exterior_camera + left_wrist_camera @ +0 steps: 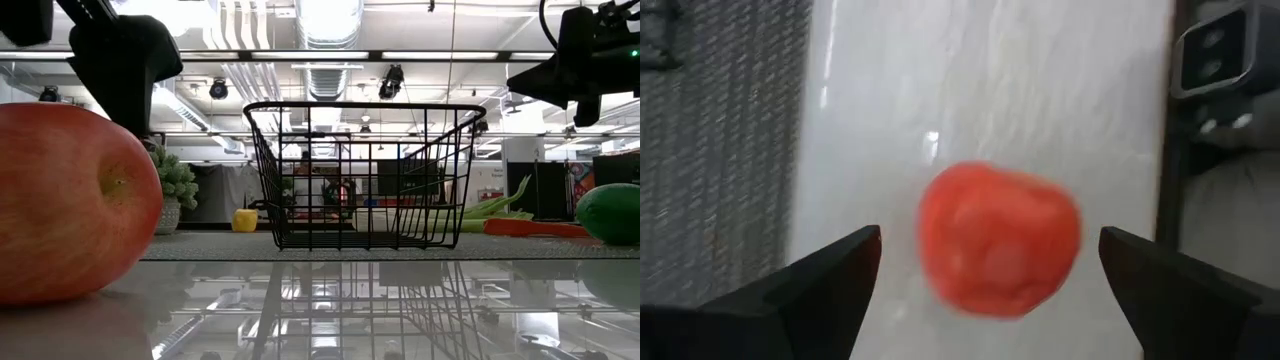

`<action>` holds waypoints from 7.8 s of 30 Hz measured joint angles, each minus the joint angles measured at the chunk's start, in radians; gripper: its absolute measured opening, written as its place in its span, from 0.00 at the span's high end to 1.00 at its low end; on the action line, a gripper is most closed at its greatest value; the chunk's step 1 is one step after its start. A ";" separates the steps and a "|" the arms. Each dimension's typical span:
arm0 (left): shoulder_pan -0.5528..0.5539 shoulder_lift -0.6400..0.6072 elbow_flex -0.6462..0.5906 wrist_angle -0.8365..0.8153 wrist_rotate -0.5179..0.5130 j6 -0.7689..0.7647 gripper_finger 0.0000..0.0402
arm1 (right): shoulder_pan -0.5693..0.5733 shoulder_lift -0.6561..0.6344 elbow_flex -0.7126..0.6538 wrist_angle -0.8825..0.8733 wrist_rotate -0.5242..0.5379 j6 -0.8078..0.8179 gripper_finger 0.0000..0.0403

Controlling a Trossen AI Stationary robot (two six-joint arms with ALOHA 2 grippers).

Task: Build produce basket
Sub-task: Put the red apple into the wire basket

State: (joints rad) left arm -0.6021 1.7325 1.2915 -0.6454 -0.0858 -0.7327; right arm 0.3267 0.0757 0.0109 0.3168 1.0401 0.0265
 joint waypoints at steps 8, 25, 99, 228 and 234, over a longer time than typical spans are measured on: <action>-0.021 0.000 -0.065 0.098 0.013 -0.048 0.11 | 0.000 0.000 0.000 -0.005 0.000 0.000 0.89; -0.023 0.000 -0.153 0.218 -0.025 0.007 0.11 | 0.000 0.000 0.000 -0.006 0.000 0.015 0.89; 0.088 -0.338 -0.544 1.524 -0.763 0.974 0.40 | 0.000 0.954 0.944 -0.234 -0.697 -0.235 0.70; 0.175 -0.720 -0.738 1.571 -0.874 1.445 0.12 | -0.436 1.781 1.439 -0.759 -0.759 0.439 0.24; 0.175 -0.713 -0.737 1.573 -0.873 1.444 0.12 | -0.437 1.807 1.439 -0.738 -0.748 0.448 0.24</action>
State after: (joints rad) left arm -0.4274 1.0198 0.5541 0.9272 -0.9592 0.7114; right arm -0.1102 1.8832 1.4502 -0.4213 0.2918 0.4742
